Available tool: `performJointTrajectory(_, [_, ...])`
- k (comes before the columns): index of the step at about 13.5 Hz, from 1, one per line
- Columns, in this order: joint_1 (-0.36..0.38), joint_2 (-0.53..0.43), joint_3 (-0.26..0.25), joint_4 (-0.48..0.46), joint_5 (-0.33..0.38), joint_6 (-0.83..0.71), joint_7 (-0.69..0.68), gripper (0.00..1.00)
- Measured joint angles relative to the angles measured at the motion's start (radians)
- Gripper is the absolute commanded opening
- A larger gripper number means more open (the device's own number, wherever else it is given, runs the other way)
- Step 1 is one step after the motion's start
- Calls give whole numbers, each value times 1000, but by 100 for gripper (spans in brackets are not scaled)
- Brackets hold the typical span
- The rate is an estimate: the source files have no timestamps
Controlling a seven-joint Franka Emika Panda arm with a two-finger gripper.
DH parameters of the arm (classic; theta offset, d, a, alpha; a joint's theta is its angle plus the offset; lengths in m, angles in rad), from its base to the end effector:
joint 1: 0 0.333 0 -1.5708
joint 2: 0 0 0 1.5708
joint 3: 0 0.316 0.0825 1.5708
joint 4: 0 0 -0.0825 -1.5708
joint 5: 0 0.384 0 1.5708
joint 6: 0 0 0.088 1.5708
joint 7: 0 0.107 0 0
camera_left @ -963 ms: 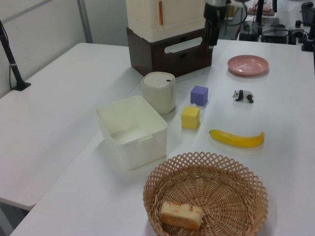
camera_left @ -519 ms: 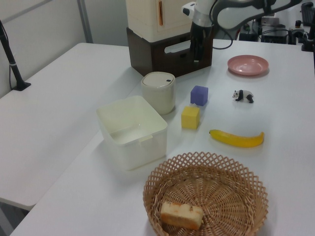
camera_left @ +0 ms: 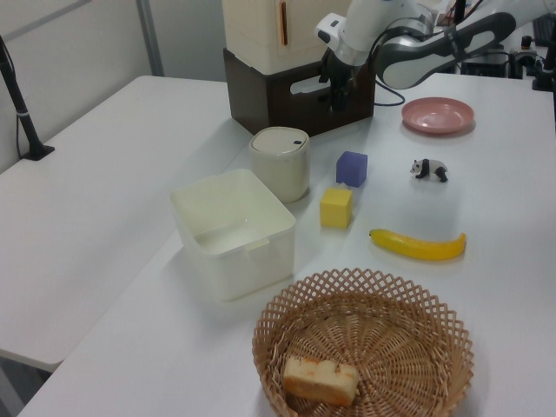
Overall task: Open the drawer
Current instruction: 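Move the gripper toward the white handle of the brown drawer, then lower the gripper and close it on the white drawer handle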
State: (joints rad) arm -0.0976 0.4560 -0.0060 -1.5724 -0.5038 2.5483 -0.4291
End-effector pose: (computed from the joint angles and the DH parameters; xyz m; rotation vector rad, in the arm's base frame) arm 0.7198 -0.0678 0.4341 2.4440 0.8557 0.5186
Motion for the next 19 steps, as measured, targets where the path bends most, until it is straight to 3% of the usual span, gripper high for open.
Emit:
performJointTrajectory(5, [-66,39,-1,0,-165,139,-17,96])
performJointTrajectory(7, [-91,49,-1,0,-217,164,-26,91])
performJointTrajectory(9, [-105,58,-1,0,-249,166,-41,90])
performJointTrajectory(13, [-127,78,-1,1,-270,170,-68,78])
performJointTrajectory(19, [-133,82,-1,6,-319,194,-78,77])
